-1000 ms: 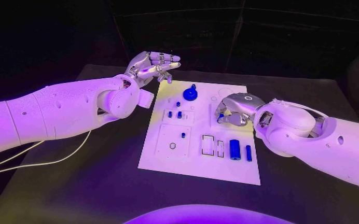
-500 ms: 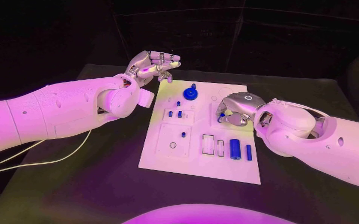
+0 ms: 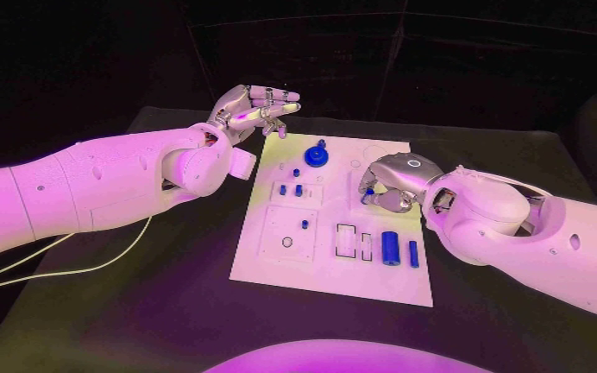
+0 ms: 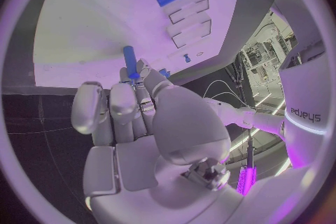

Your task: Assemble the parts on the task board

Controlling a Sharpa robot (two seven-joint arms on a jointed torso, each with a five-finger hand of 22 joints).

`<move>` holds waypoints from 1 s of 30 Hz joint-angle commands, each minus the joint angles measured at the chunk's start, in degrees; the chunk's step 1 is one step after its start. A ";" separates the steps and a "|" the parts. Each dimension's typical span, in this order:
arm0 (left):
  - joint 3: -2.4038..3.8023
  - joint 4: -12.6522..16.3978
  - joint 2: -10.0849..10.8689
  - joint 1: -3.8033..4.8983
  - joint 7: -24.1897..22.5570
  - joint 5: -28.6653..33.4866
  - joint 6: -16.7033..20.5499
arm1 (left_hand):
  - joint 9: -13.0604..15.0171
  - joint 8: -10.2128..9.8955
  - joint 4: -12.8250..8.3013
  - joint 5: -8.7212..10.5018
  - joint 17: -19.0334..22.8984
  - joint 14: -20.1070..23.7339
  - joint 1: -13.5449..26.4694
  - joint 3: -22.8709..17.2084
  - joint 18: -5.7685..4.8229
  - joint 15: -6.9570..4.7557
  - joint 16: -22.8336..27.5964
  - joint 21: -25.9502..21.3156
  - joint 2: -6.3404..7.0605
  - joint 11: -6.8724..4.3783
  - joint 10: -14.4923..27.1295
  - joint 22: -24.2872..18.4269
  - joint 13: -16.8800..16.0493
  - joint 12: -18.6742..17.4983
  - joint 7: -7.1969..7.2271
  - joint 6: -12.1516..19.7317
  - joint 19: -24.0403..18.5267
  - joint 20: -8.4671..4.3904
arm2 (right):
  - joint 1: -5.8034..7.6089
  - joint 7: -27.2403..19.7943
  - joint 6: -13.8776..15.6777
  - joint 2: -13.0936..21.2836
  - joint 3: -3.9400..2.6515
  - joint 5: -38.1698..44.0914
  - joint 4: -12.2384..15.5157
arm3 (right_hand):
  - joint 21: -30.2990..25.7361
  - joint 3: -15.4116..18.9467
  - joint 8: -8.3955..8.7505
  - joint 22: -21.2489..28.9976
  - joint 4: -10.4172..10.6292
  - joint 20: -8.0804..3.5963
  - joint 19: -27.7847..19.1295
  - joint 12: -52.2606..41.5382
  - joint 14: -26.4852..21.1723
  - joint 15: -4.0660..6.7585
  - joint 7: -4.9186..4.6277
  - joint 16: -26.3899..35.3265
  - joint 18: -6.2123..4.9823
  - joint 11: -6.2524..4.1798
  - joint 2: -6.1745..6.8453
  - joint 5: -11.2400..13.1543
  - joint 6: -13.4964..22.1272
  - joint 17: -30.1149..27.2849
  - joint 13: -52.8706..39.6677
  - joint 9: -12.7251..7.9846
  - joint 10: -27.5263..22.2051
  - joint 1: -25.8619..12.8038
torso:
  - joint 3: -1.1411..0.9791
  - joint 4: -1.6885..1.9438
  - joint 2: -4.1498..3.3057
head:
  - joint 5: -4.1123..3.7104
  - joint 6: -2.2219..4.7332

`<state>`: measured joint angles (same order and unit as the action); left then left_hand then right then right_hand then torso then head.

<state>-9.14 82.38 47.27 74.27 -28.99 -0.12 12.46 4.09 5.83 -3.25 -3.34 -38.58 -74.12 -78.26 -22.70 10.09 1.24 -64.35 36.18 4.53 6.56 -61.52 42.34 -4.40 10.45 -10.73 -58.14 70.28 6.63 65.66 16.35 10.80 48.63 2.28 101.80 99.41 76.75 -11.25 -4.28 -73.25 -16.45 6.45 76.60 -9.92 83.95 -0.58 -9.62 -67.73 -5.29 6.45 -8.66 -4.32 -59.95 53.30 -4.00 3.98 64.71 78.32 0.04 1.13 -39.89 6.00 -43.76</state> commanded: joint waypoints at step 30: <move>0.05 -0.34 -1.07 -0.01 -0.41 0.13 -0.50 | 0.01 0.41 -0.25 0.09 0.11 0.43 -0.54 0.07 0.35 0.11 0.24 -0.33 0.11 0.05 0.35 -0.09 0.08 0.29 0.09 0.13 -0.25 0.25 | -0.93 -4.39 4.69 -9.67 -1.29 -1.87 3.99 | 1.16 -4.53 0.32 -1.01 0.31 0.04 0.89 0.39 0.46 0.24 -0.16 -0.85 1.07 -1.17 1.89 -0.66 -0.51 -0.02 0.05 -0.16 2.16 0.33 | 0.16 0.16 0.03 | 2.36 -0.61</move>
<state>-9.14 82.06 46.31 74.18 -28.99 -0.11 12.41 4.09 6.05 -3.25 -3.34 -38.52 -74.12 -78.26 -22.69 10.09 1.25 -64.35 36.18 4.53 6.56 -61.53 42.34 -4.40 10.43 -10.73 -58.14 70.28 6.63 64.88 13.91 14.83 39.36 0.95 100.46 103.97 77.61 -15.39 -4.28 -74.18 -16.16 6.45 77.02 -9.74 83.94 -0.59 -9.80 -68.22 -5.32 6.65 -6.78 -4.75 -60.13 53.33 -3.87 3.88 64.91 77.95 0.24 1.26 -39.85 8.09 -44.24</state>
